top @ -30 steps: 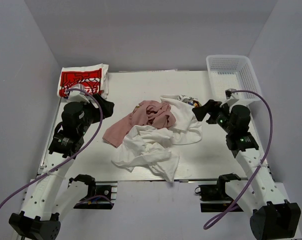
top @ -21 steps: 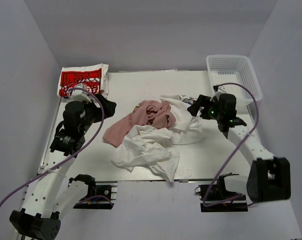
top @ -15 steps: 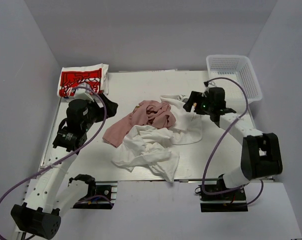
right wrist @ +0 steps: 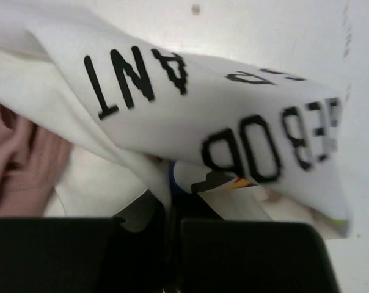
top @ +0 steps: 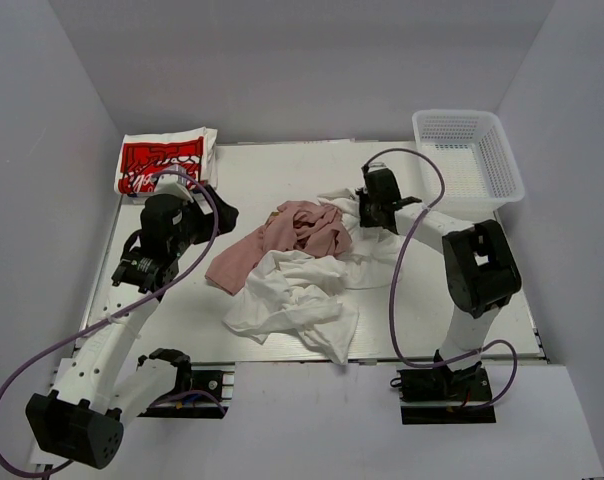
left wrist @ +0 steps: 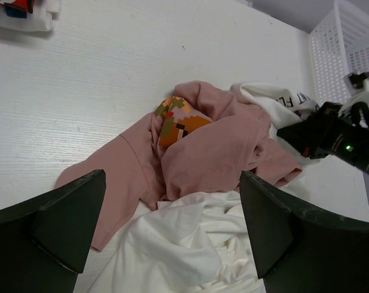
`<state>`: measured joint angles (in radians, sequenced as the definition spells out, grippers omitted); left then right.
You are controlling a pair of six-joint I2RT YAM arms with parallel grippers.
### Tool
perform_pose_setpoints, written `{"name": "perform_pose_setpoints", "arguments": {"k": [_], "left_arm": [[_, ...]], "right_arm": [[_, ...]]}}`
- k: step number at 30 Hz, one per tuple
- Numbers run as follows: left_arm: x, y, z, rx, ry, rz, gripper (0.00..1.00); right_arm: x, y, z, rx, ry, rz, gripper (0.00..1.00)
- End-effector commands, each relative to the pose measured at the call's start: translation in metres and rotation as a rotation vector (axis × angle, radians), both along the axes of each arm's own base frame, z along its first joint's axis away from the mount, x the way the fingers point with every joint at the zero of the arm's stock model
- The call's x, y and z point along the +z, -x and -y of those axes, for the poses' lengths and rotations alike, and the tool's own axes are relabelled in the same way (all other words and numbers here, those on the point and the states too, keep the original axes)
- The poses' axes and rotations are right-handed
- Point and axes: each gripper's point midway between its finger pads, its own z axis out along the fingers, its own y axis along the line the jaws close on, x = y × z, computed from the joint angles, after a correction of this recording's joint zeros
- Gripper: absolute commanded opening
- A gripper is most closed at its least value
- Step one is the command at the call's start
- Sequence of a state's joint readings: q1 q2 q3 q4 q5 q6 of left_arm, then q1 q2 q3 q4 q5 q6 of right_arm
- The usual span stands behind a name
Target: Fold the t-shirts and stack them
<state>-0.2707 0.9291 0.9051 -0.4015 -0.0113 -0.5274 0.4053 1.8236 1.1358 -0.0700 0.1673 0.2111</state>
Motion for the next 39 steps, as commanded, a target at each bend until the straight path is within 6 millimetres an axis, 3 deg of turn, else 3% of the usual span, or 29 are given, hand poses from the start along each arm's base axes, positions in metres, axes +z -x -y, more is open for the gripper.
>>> {"name": "perform_pose_setpoints", "arguments": {"k": [1, 4, 6, 7, 9, 11, 12, 15, 17, 18, 22, 23, 27, 29, 32, 37, 39], "left_arm": [[0.006, 0.003, -0.005, 0.015, -0.015, 0.006, 1.00], [0.013, 0.006, -0.006, 0.015, -0.007, 0.034, 1.00], [0.012, 0.008, -0.007, 0.015, -0.007, 0.036, 1.00], [0.012, 0.008, -0.007, 0.015, -0.007, 0.036, 1.00], [0.015, 0.009, -0.009, 0.030, 0.000, 0.045, 1.00], [0.013, 0.010, -0.009, 0.030, -0.002, 0.036, 1.00], [0.016, 0.011, -0.009, 0.030, 0.000, 0.045, 1.00], [0.016, 0.011, -0.011, 0.039, -0.003, 0.046, 1.00], [0.021, 0.010, -0.011, 0.039, 0.000, 0.056, 1.00], [0.021, 0.009, -0.013, 0.050, -0.004, 0.057, 1.00], [0.013, 0.006, -0.017, 0.076, -0.022, 0.032, 1.00], [0.014, 0.004, -0.018, 0.086, -0.026, 0.033, 1.00], [0.008, 0.003, -0.018, 0.085, -0.035, 0.003, 1.00], [0.016, 0.001, -0.012, 0.057, -0.020, 0.012, 1.00], [0.016, 0.000, -0.007, 0.036, -0.011, 0.013, 1.00], [0.015, -0.003, -0.008, 0.045, -0.015, 0.014, 1.00], [0.012, -0.005, -0.008, 0.045, -0.018, 0.004, 1.00]], "right_arm": [[0.094, -0.043, 0.002, -0.045, 0.029, 0.228, 0.00], [0.196, -0.046, 0.003, -0.034, -0.046, 0.444, 0.00], [0.244, -0.047, 0.008, -0.063, -0.093, 0.539, 0.00], [0.297, -0.045, 0.017, -0.110, -0.121, 0.640, 0.00], [0.325, -0.044, 0.034, -0.181, -0.123, 0.682, 0.00], [0.382, -0.042, 0.054, -0.255, -0.134, 0.800, 0.00], [0.395, -0.044, 0.068, -0.305, -0.114, 0.839, 0.00], [0.472, -0.043, 0.097, -0.383, -0.085, 1.014, 0.00], [0.478, -0.055, 0.108, -0.390, 0.005, 1.033, 0.00], [0.511, -0.048, 0.116, -0.423, -0.006, 1.107, 0.00], [0.545, -0.052, 0.170, -0.619, 0.148, 1.235, 0.00], [0.541, -0.064, 0.177, -0.648, 0.203, 1.239, 0.00], [0.546, -0.074, 0.216, -0.757, 0.340, 1.258, 0.00], [0.535, -0.085, 0.234, -0.783, 0.393, 1.243, 0.00], [0.505, -0.107, 0.244, -0.752, 0.419, 1.190, 0.00], [0.411, -0.144, 0.256, -0.705, 0.415, 1.000, 0.00], [0.351, -0.155, 0.266, -0.698, 0.409, 0.859, 0.00]]}}
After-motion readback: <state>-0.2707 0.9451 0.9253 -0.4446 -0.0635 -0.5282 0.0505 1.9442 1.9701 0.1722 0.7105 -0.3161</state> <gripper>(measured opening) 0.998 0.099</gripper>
